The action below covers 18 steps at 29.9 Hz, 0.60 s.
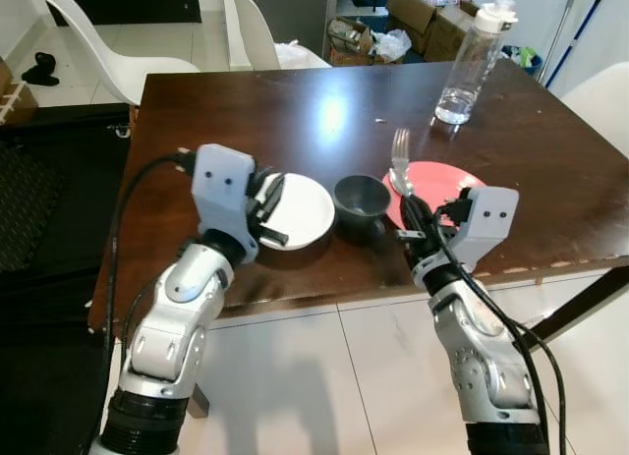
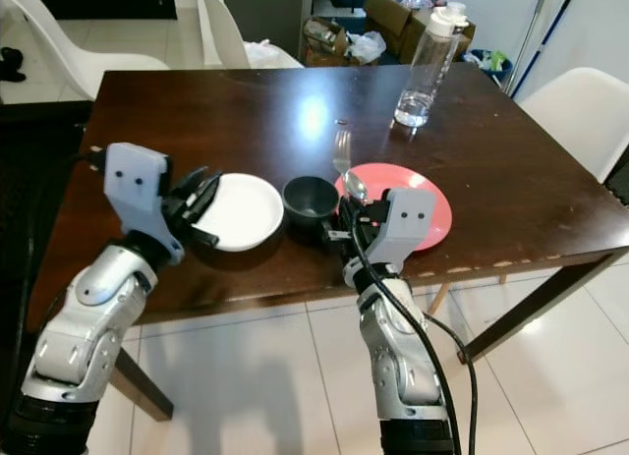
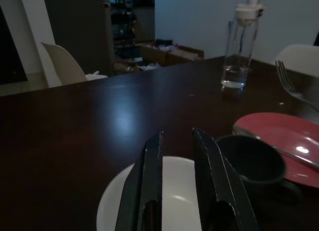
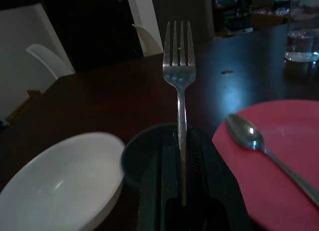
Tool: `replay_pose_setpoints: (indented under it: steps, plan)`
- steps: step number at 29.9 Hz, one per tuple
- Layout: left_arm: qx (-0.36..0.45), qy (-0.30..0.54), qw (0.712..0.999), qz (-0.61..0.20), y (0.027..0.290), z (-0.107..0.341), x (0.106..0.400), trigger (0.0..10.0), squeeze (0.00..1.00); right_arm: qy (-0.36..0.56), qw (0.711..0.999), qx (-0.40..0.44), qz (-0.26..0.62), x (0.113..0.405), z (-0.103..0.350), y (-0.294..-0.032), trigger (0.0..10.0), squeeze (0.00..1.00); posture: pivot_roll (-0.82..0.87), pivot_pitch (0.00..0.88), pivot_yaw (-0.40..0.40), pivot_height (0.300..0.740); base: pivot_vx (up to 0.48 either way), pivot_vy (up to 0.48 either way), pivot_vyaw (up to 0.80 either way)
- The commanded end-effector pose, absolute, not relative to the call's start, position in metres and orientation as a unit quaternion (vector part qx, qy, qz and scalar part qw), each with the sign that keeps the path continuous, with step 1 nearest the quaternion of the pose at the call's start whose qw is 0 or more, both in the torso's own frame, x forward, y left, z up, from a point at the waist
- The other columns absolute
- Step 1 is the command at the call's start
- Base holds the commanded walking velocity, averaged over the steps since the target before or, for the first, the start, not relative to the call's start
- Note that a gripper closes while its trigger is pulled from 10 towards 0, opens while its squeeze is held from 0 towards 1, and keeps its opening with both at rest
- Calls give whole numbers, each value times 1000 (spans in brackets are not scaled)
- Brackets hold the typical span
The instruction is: Setting the table
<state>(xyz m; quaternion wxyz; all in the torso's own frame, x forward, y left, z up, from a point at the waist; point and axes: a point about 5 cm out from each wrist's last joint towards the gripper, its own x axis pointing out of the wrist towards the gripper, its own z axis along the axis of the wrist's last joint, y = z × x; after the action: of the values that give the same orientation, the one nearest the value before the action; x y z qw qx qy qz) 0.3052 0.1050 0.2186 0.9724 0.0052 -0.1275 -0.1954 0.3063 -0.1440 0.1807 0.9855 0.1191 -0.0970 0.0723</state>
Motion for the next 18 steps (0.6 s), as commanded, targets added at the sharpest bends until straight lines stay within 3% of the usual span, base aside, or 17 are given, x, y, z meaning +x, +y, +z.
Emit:
replay_pose_setpoints:
  steps: [1, 18]
  plan:
    - [1, -117, 972, -206, 102, 215, 303, 10000, 0, -95, 986, 117, 65, 305, 179, -148, 10000, 0, -23, 52, 37, 740, 0, 0, 0]
    - [19, -108, 973, -201, 108, 214, 304, 10000, 0, -90, 987, 120, 66, 303, 178, -146, 10000, 0, -21, 62, 38, 740, 0, 0, 0]
